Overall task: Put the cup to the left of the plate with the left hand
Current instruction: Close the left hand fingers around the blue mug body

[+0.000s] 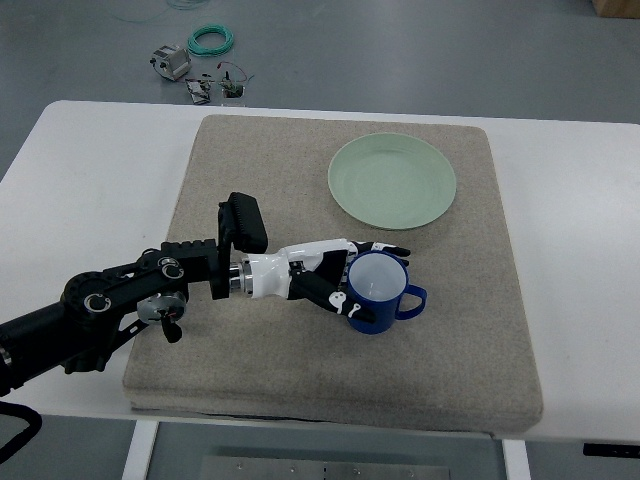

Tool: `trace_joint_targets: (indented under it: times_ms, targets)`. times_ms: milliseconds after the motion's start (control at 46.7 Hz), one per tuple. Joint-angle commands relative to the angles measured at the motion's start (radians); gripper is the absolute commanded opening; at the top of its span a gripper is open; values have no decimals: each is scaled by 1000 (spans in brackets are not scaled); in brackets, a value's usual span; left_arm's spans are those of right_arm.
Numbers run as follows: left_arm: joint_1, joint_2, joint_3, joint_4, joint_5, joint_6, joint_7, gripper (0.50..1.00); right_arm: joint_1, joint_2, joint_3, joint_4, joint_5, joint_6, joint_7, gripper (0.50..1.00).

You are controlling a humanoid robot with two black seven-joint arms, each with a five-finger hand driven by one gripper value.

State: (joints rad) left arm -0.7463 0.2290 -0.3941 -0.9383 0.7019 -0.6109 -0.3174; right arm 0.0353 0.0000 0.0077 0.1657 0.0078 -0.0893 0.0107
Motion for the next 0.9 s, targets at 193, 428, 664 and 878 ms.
trace_joint_targets:
  times_ms: [193, 428, 664, 878]
  targets:
    - [-10, -4, 1, 1, 2, 0, 0, 994, 0, 0, 0, 0, 0, 0, 0, 934]
    - [-13, -14, 1, 3, 34, 0, 0, 990, 0, 0, 0, 0, 0, 0, 0, 934]
    - [-15, -31, 1, 22, 34, 0, 0, 981, 0, 0, 0, 0, 0, 0, 0, 934]
    - [-18, -39, 1, 39, 34, 0, 0, 866, 0, 0, 0, 0, 0, -1, 0, 934]
